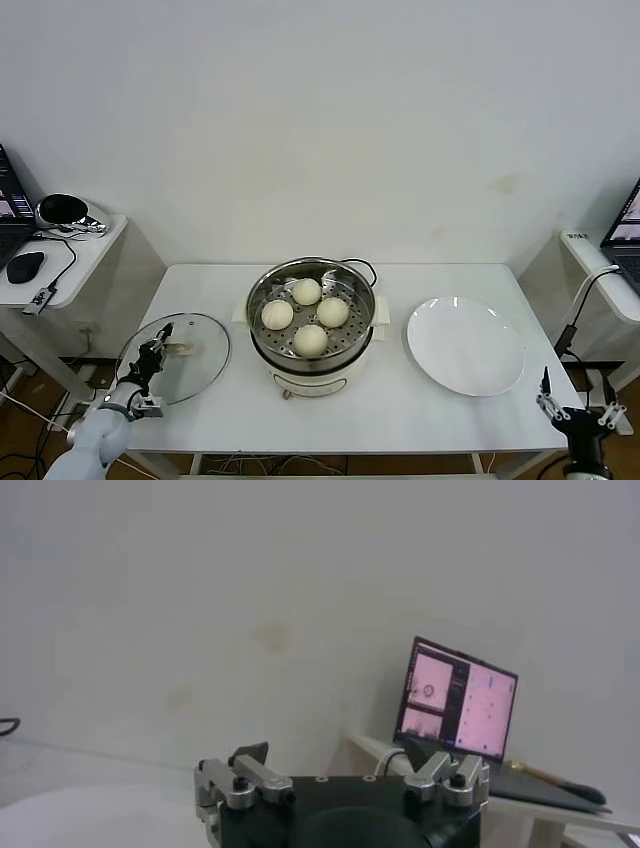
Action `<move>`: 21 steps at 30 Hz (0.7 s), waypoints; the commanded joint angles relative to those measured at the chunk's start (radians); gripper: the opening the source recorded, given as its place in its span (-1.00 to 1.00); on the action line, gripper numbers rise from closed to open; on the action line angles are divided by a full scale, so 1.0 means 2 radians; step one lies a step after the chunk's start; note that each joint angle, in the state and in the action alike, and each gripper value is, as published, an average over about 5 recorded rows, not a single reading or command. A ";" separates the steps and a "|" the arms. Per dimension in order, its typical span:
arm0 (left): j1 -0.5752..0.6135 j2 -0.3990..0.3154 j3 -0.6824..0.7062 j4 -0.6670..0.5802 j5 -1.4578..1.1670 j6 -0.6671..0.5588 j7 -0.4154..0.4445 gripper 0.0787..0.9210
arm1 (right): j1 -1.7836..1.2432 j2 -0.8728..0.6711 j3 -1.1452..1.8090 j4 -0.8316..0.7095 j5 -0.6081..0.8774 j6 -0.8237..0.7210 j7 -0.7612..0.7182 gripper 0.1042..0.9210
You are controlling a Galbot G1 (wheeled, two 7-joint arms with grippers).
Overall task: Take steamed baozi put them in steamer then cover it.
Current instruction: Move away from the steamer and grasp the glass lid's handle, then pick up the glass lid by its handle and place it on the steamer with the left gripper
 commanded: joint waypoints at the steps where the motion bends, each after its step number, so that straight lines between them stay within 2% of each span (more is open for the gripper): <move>1: 0.074 0.038 -0.037 -0.137 -0.056 0.040 0.029 -0.82 | 0.003 -0.003 -0.008 0.000 0.000 -0.001 -0.001 0.76; 6: 0.128 0.073 -0.095 -0.233 -0.093 0.107 0.057 -0.83 | 0.005 -0.007 -0.018 0.000 -0.001 -0.001 -0.001 0.76; 13: 0.170 0.112 -0.169 -0.324 -0.146 0.187 0.109 -0.83 | 0.010 -0.014 -0.032 -0.006 -0.005 0.000 -0.003 0.76; 17: 0.169 0.133 -0.161 -0.377 -0.188 0.213 0.128 -0.83 | 0.009 -0.013 -0.040 -0.004 -0.012 0.002 -0.003 0.76; 21: 0.141 0.151 -0.097 -0.424 -0.200 0.256 0.138 -0.83 | 0.005 -0.010 -0.045 0.000 -0.021 0.005 -0.002 0.76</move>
